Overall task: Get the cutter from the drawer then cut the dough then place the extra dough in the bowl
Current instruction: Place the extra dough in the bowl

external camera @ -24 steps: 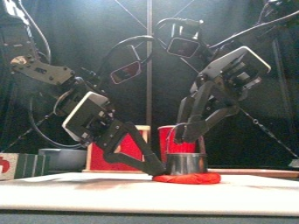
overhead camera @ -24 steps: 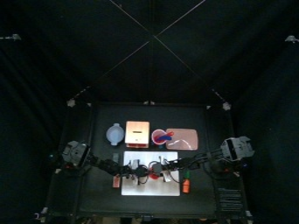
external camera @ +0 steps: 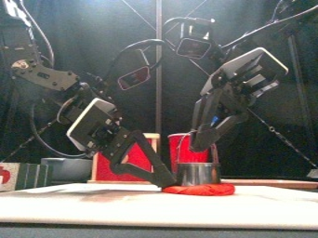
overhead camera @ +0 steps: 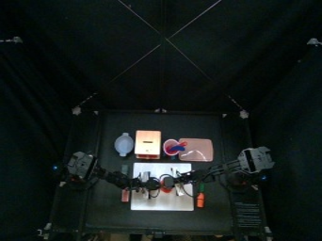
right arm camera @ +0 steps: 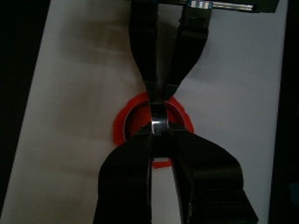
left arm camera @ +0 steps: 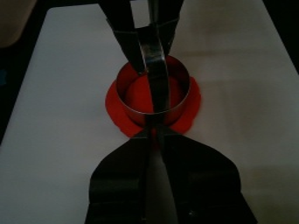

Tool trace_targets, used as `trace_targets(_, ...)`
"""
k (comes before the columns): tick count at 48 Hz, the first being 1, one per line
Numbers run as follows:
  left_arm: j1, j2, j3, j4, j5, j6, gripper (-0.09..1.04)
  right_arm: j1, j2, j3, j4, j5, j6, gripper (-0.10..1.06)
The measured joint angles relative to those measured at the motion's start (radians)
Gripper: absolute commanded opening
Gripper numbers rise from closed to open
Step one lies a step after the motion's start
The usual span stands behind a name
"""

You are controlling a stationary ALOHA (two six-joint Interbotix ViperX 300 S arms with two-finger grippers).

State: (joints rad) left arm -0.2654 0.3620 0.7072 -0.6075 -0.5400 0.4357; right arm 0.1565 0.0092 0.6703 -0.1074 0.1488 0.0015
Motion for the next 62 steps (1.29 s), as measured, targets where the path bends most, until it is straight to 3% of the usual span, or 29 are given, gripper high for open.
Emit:
trace_targets(12, 0.000, 0.002, 0.000, 0.002, 0.003, 0.000, 0.58, -0.009, -0.161, 0.017, -0.038, 0.000, 0.009, 0.37)
trace_targets(21, 0.000, -0.003, 0.002, -0.008, 0.003, 0.000, 0.58, -0.038, -0.290, 0.117, -0.046, 0.031, 0.014, 0.37)
trace_targets(27, 0.003, -0.025, 0.017, -0.023, 0.006, 0.002, 0.58, -0.063, -0.360, 0.210, -0.035, 0.037, 0.021, 0.37)
trace_targets(37, 0.018, -0.074, 0.026, -0.028, 0.000, 0.006, 0.61, -0.067, -0.370, 0.333, 0.002, 0.005, 0.018, 0.39)
trace_targets(42, 0.023, -0.092, 0.026, -0.028, -0.005, 0.006, 0.61, -0.072, -0.342, 0.356, 0.011, -0.055, 0.018, 0.47)
trace_targets(53, 0.025, -0.101, 0.026, -0.026, -0.006, 0.005, 0.72, -0.072, -0.330, 0.360, 0.031, -0.081, 0.015, 0.82)
trace_targets(62, 0.025, -0.101, 0.026, -0.037, -0.012, 0.005, 0.90, -0.074, -0.328, 0.360, 0.084, -0.080, 0.021, 0.84)
